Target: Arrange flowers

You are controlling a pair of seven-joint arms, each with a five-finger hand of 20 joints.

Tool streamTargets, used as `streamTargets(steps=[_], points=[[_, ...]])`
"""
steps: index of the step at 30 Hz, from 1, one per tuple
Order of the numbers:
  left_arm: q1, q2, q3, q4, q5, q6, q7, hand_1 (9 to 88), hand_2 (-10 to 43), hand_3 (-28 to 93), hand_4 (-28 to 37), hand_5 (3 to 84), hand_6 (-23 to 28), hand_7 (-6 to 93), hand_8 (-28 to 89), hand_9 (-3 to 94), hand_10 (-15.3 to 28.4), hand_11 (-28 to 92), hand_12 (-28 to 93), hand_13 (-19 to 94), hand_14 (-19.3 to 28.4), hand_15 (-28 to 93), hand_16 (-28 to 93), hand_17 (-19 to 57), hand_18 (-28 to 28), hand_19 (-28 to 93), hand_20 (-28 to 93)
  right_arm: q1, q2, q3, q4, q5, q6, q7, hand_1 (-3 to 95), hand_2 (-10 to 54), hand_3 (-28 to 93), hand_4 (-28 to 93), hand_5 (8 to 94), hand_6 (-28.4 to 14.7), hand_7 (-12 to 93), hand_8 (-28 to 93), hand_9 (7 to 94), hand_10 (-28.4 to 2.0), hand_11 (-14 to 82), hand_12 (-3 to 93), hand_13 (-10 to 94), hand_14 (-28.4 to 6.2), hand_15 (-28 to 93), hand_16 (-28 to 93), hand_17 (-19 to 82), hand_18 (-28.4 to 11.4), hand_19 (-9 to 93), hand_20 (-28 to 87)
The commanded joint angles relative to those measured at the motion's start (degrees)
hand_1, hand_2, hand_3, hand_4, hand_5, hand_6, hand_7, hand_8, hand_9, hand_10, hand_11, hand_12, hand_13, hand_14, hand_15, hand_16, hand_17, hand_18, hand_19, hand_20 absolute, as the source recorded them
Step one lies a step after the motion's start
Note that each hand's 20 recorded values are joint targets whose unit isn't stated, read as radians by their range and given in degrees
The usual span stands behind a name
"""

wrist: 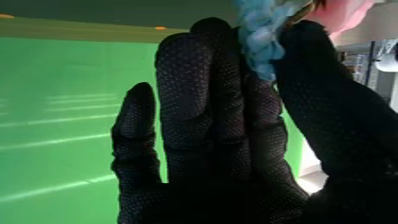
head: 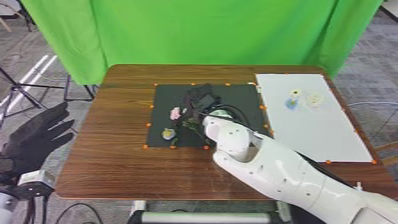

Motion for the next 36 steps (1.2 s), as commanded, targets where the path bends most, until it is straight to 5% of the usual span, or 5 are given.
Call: streamTargets(steps=[1, 16, 27, 33, 36], points=[[0.44, -0.3, -0.13, 0.04, 0.03, -0.37, -0.43, 22.8, -5.3, 69, -28.3, 24.3, 1.7, 18.4, -9, 18.9, 9.2, 10, 19, 14, 12.2, 14, 7, -12.1, 18.9, 36, 10, -0.5, -0.31, 0.93, -0.63, -1.43, -4.87, -0.28, 31.9, -9.5, 85, -28, 60.0, 2.8, 36, -16, 68.2, -8.4, 29.3, 24.4, 66, -3.3, 58, 28, 17, -18.5, 71, 50], [0.38, -0.51, -0.05, -0.04, 0.12, -0.26, -0.56, 22.8, -5.3, 69, -28.3, 24.4, 1.8, 18.2, -9, 18.9, 9.2, 10, 19, 14, 12.2, 14, 7, -12.1, 18.9, 36, 10, -0.37, -0.33, 3.22, -0.18, -2.66, -9.39, 0.17, 29.0, -9.5, 87, -28, 47.0, -1.3, 34, -16, 50.1, -10.9, 32.7, 25.5, 48, -7.8, 67, 26, 12, -19.8, 71, 52], [1.18, -1.13, -0.52, -0.41, 0.04, -0.12, -0.35, 22.9, -5.1, 69, -28.3, 24.3, 1.8, 18.2, -9, 18.8, 9.2, 11, 19, 14, 12.2, 14, 7, -12.1, 18.9, 36, 10, -2.88, 2.75, 8.11, -8.16, 1.43, -13.76, -0.04, 25.8, -9.5, 86, -28, 43.4, -2.7, 33, -15, 45.8, -12.1, 31.7, 25.9, 44, -9.8, 69, 24, 8, -20.8, 71, 53], [1.1, -1.08, -0.52, -0.32, -0.01, -0.11, -0.35, 23.0, -5.0, 69, -28.3, 24.4, 1.8, 18.2, -9, 18.9, 9.2, 10, 19, 14, 12.2, 14, 7, -12.1, 18.9, 36, 10, -3.37, 3.68, 9.28, -8.45, 4.98, -8.04, 0.71, 24.9, -9.4, 86, -28, 43.5, -3.1, 32, -14, 46.2, -12.5, 31.3, 26.2, 44, -10.4, 69, 23, 8, -20.8, 70, 54], [0.89, -1.02, -0.43, -0.21, -0.02, -0.25, -0.52, 22.9, -5.0, 69, -28.3, 24.4, 1.8, 18.2, -9, 18.8, 9.2, 10, 19, 14, 12.2, 14, 7, -12.1, 18.9, 36, 10, -3.38, 3.62, 8.51, -6.93, 5.75, -3.5, 1.0, 25.0, 0.0, 86, -25, 44.4, -4.0, 30, -14, 47.4, -13.3, 31.6, 25.9, 45, -10.6, 69, 22, 9, -20.7, 71, 54]])
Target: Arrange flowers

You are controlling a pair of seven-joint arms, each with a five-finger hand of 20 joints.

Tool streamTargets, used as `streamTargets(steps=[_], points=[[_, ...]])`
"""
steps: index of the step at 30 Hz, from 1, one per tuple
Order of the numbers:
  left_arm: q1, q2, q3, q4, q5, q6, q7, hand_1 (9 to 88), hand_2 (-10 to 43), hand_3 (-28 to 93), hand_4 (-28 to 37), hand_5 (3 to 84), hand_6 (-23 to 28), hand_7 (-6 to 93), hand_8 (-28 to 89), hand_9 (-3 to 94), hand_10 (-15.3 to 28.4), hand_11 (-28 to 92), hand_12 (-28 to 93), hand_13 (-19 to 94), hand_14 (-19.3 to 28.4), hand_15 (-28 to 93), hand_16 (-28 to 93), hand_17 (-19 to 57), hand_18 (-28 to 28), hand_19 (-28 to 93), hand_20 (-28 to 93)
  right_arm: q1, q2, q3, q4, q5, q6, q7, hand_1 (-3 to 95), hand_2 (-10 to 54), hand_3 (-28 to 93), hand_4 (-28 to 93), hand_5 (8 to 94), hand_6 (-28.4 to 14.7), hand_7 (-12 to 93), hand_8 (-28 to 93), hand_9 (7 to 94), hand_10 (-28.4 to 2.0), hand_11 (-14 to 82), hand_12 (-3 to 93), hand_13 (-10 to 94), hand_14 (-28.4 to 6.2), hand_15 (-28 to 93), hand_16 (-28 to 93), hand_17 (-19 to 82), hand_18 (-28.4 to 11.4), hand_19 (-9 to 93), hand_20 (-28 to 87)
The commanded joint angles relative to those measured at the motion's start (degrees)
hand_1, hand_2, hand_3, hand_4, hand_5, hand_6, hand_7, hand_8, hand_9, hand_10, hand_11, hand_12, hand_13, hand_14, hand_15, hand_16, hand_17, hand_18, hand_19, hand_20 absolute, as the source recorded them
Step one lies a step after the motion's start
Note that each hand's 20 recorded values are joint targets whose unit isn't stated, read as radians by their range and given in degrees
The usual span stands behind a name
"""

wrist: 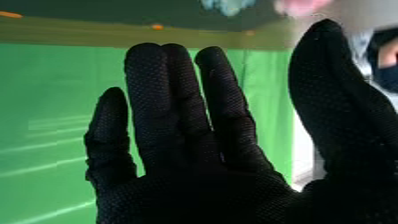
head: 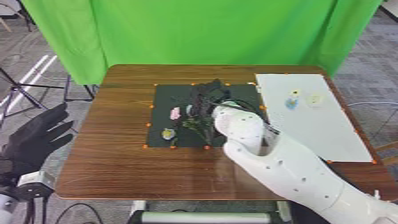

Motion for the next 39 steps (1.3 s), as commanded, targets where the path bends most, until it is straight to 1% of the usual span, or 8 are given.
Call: streamTargets(steps=[1, 4, 8, 11, 15, 25, 34, 39], points=[[0.65, -0.38, -0.22, -0.2, -0.1, -0.12, -0.43, 22.9, -5.0, 69, -28.3, 24.4, 1.8, 18.2, -9, 18.8, 9.2, 11, 19, 14, 12.2, 14, 7, -12.1, 18.9, 36, 10, 0.38, 0.98, -1.37, 2.96, 1.68, 10.94, 0.66, 24.6, 4.9, 88, -23, 42.7, -4.9, 27, -13, 45.9, -13.0, 28.3, 24.3, 46, -10.7, 69, 22, 10, -20.7, 72, 54], [0.44, -0.33, 0.02, -0.09, -0.04, -0.13, -0.47, 22.9, -4.8, 69, -28.3, 24.4, 1.8, 18.2, -9, 18.9, 9.2, 10, 19, 14, 12.2, 14, 7, -12.1, 18.9, 36, 10, 0.84, -0.12, -0.81, 4.55, 2.0, 8.35, 0.58, 25.5, 15.4, 93, -15, 35.8, -7.1, 19, -11, 39.4, -11.7, 18.3, 20.9, 46, -10.5, 68, 25, 11, -20.6, 73, 54], [0.45, -0.53, 0.09, -0.18, -0.02, -0.18, -0.68, 23.0, -4.6, 69, -28.3, 24.5, 1.8, 18.2, -9, 18.9, 9.2, 10, 19, 14, 12.2, 14, 7, -12.1, 18.9, 36, 10, 1.36, 0.2, -1.13, 5.8, 1.68, 8.66, 1.44, 30.6, 13.8, 93, -12, 34.7, -6.2, 19, -11, 39.2, -10.0, 14.8, 19.2, 47, -8.7, 62, 29, 11, -20.3, 73, 53], [0.81, -0.91, -0.12, -0.34, 0.03, -0.15, -0.45, 23.0, -4.5, 69, -28.3, 24.4, 1.8, 18.3, -9, 18.9, 9.2, 10, 19, 14, 12.2, 14, 7, -12.1, 18.9, 36, 10, 2.65, 1.8, -1.7, 7.38, 0.22, 7.69, 4.0, 26.5, 14.0, 93, -13, 35.0, -6.2, 20, -12, 39.7, -10.5, 14.2, 18.8, 47, -9.7, 63, 25, 11, -20.6, 73, 53], [1.3, -1.22, -0.46, -0.66, 0.11, 0.08, -0.14, 23.0, -4.4, 69, -28.3, 24.5, 1.8, 18.2, -9, 18.9, 9.3, 11, 19, 14, 12.3, 14, 7, -12.1, 18.9, 36, 10, 3.06, 6.41, 0.1, 8.22, 0.88, 5.12, 9.42, 24.7, 4.5, 91, -20, 33.1, -7.5, 19, -10, 36.3, -14.0, 13.1, 20.2, 43, -10.7, 63, 19, 11, -20.4, 73, 54], [2.92, -2.37, -1.32, -1.28, 0.23, 0.53, 0.43, 23.0, -4.5, 69, -28.3, 24.5, 1.8, 18.3, -9, 18.9, 9.2, 11, 19, 14, 12.2, 14, 7, -12.1, 18.8, 36, 10, -2.42, 19.9, 8.64, 9.1, 1.55, 11.08, 17.74, 25.8, -3.7, 87, -25, 28.5, -9.2, 17, -8, 29.4, -17.4, 11.0, 21.8, 40, -11.8, 51, 15, 11, -19.6, 72, 49], [2.93, -2.7, -1.34, -1.32, 0.24, 0.37, 0.19, 23.2, -4.2, 69, -28.3, 24.5, 1.8, 18.4, -9, 18.9, 9.2, 11, 19, 14, 12.2, 14, 7, -12.1, 18.9, 36, 10, -7.76, 23.4, 12.78, 9.38, 2.66, 11.24, 15.07, 27.3, -9.0, 87, -28, 29.3, -8.8, 20, -9, 32.9, -15.7, 14.9, 21.7, 44, -9.7, 47, 16, 13, -19.3, 71, 45], [2.66, -2.73, -1.36, -1.19, 0.33, 0.13, -0.25, 23.1, -4.3, 69, -28.3, 24.5, 1.8, 18.3, -9, 18.9, 9.3, 11, 19, 14, 12.2, 14, 7, -12.1, 18.8, 36, 10, -9.62, 23.23, 13.18, 8.96, 0.88, 14.36, 13.62, 30.0, -9.5, 87, -28, 36.0, -6.2, 29, -13, 42.0, -13.5, 30.8, 23.3, 51, -6.1, 51, 18, 17, -17.9, 74, 45]])
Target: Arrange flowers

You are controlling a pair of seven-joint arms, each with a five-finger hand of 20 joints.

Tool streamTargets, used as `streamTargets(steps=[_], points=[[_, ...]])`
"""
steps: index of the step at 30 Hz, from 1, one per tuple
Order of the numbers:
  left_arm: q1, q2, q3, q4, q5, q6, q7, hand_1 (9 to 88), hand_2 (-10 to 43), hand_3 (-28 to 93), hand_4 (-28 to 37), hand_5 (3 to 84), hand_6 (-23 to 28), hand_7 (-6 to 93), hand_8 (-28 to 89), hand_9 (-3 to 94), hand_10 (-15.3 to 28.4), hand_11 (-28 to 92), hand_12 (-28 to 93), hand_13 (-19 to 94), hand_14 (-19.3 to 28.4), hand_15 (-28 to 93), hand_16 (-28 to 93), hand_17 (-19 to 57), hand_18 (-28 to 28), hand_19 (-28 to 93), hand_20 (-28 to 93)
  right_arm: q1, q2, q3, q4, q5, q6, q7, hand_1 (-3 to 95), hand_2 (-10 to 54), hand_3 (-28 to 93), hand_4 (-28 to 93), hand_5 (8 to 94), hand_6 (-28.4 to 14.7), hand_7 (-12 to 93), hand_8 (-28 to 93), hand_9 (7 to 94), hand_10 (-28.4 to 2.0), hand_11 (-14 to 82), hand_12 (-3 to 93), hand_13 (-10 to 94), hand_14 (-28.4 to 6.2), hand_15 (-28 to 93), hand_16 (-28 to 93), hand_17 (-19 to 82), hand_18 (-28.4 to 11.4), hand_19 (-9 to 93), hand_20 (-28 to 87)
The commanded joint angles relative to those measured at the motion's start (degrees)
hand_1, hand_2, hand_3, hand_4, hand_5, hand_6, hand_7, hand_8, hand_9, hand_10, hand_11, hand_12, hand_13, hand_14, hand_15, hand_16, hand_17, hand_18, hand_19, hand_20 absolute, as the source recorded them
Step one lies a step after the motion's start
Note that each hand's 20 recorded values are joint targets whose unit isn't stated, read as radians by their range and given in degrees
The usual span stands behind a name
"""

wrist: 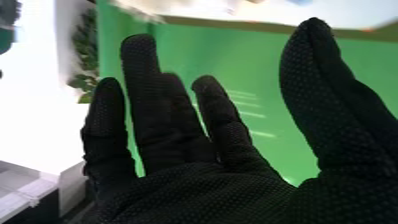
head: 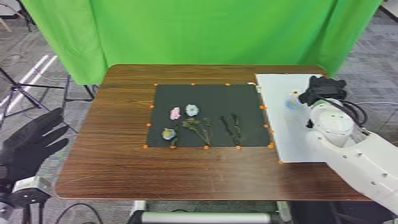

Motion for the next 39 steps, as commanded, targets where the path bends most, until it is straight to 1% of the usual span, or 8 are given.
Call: streamTargets(steps=[1, 8, 20, 29, 32, 34, 36, 39], points=[[0.6, -0.56, -0.15, -0.3, 0.33, 0.01, -0.58, 23.1, -4.3, 69, -28.2, 24.5, 1.8, 18.3, -9, 18.9, 9.3, 11, 19, 14, 12.2, 14, 7, -12.1, 18.9, 36, 10, -3.2, -0.02, -0.25, -0.47, -2.02, 3.57, -1.64, 30.6, -9.5, 86, -28, 37.2, -5.8, 31, -13, 43.0, -13.3, 33.0, 23.8, 52, -5.5, 52, 18, 17, -17.7, 74, 45], [0.59, -0.21, -0.08, -0.21, 0.29, -0.19, -0.79, 23.2, -4.4, 69, -28.2, 24.6, 1.9, 18.3, -9, 18.9, 9.2, 11, 19, 14, 12.3, 14, 7, -12.1, 18.9, 36, 10, -3.44, -0.08, -1.23, -0.37, -3.83, 8.55, -3.74, 33.8, -9.5, 86, -28, 41.1, -4.2, 36, -16, 49.2, -12.1, 38.4, 23.7, 59, -3.7, 55, 20, 21, -17.7, 77, 46], [0.19, 0.31, -0.22, 0.01, 0.25, -0.69, -1.31, 23.4, -4.4, 69, -28.3, 24.8, 2.1, 18.3, -9, 18.9, 9.2, 11, 19, 14, 12.3, 14, 7, -12.1, 18.9, 36, 10, -4.27, -0.52, -1.77, -0.67, -3.12, 5.6, -6.85, 35.9, -9.5, 86, -28, 41.9, -0.6, 37, -18, 52.8, -11.4, 38.3, 24.0, 59, -2.8, 52, 24, 21, -17.6, 77, 48], [0.02, 0.69, -0.17, 0.21, 0.16, -0.76, -1.41, 23.5, -4.3, 69, -28.2, 24.8, 2.1, 18.5, -9, 18.9, 9.2, 11, 19, 14, 12.3, 15, 7, -12.1, 18.9, 36, 10, -4.01, -1.15, -3.52, -0.22, -3.09, 7.99, -8.77, 39.2, -9.5, 83, -28, 43.3, 1.2, 38, -19, 54.0, -10.5, 34.9, 22.8, 60, -0.9, 48, 31, 21, -17.4, 76, 48], [-0.26, 1.01, -0.05, 0.39, 0.04, -0.74, -1.71, 23.6, -4.2, 69, -28.2, 24.8, 2.1, 18.5, -9, 18.9, 9.3, 11, 19, 14, 12.3, 15, 7, -12.1, 18.9, 36, 10, -4.14, -1.43, -4.11, 0.32, -6.95, 7.78, -9.17, 41.9, -9.5, 81, -28, 50.0, 2.6, 40, -20, 59.2, -8.0, 32.6, 23.8, 64, -0.2, 43, 35, 22, -17.1, 76, 48], [-0.25, 1.01, -0.1, 0.35, 0.11, -0.73, -1.73, 23.6, -4.2, 69, -28.3, 24.9, 2.1, 18.4, -9, 18.9, 9.3, 11, 19, 14, 12.3, 15, 7, -12.1, 18.8, 36, 10, -4.05, -1.43, -4.79, 0.49, -6.75, 9.34, -9.66, 43.5, -9.5, 80, -28, 53.5, 3.0, 43, -10, 66.6, -6.0, 23.3, 32.2, 67, -0.2, 40, 37, 22, -16.8, 76, 48], [-0.3, 0.97, -0.13, 0.38, 0.06, -0.84, -1.75, 23.6, -4.1, 69, -28.3, 24.9, 2.1, 18.4, -9, 18.9, 9.2, 11, 19, 14, 12.3, 15, 7, -12.1, 18.8, 36, 10, -3.96, -1.72, -4.93, 0.53, -4.96, 10.65, -9.78, 47.6, -9.5, 78, -28, 62.2, 4.2, 47, -7, 80.0, -4.0, 12.6, 41.1, 75, 0.1, 35, 41, 23, -16.2, 75, 49], [-0.17, 0.88, -0.08, 0.29, 0.1, -0.76, -1.81, 23.5, -4.1, 69, -28.3, 24.9, 2.1, 18.5, -9, 18.9, 9.3, 11, 19, 14, 12.3, 15, 7, -12.1, 18.8, 36, 10, -4.13, -1.61, -5.21, 0.6, -5.76, 12.98, -10.18, 49.4, -9.5, 79, -28, 69.3, 4.2, 47, -5, 86.0, -3.7, 11.7, 43.9, 79, -0.3, 37, 42, 24, -16.4, 75, 50]])
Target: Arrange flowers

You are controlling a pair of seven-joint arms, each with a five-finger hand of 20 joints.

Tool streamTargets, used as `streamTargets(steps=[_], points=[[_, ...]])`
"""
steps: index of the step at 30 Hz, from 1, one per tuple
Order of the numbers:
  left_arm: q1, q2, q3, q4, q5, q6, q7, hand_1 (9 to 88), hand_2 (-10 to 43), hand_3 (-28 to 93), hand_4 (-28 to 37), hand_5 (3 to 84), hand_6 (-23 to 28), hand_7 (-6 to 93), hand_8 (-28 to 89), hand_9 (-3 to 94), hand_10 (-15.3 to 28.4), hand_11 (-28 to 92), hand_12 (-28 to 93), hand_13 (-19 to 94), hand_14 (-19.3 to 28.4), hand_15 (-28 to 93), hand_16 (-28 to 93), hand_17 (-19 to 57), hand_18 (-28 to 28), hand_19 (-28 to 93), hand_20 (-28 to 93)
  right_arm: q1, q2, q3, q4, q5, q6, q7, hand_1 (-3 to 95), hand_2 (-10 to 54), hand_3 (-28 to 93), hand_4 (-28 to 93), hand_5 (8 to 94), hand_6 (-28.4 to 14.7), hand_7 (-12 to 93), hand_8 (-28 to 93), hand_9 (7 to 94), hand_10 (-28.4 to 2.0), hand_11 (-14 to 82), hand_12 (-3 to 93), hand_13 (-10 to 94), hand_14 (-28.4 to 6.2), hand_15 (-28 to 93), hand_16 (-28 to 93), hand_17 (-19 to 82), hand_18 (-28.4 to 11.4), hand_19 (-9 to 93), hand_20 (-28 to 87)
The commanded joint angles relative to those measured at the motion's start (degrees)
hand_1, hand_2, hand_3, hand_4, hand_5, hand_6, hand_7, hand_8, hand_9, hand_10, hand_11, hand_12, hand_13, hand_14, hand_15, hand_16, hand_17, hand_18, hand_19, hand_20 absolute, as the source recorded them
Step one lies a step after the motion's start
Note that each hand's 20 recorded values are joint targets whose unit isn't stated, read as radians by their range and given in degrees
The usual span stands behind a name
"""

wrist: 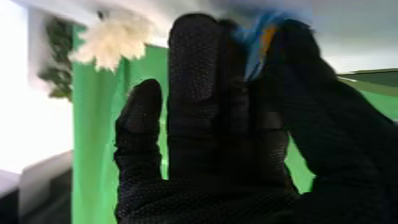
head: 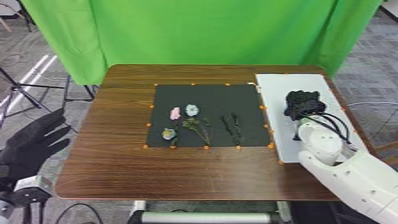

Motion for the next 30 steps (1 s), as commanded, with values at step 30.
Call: streamTargets(steps=[30], points=[[-0.49, 0.18, 0.9, 0.12, 0.24, -0.63, -1.13, 23.7, -4.0, 69, -28.2, 25.0, 2.2, 18.3, -9, 18.9, 9.3, 11, 19, 14, 12.2, 14, 7, -12.2, 18.9, 36, 10, 8.21, -16.19, -10.38, -8.95, 5.7, 2.87, -11.43, 49.2, -9.5, 83, -28, 74.3, 3.6, 45, -4, 90.0, -3.6, 12.6, 47.1, 83, 1.7, 40, 45, 27, -17.6, 75, 51]])
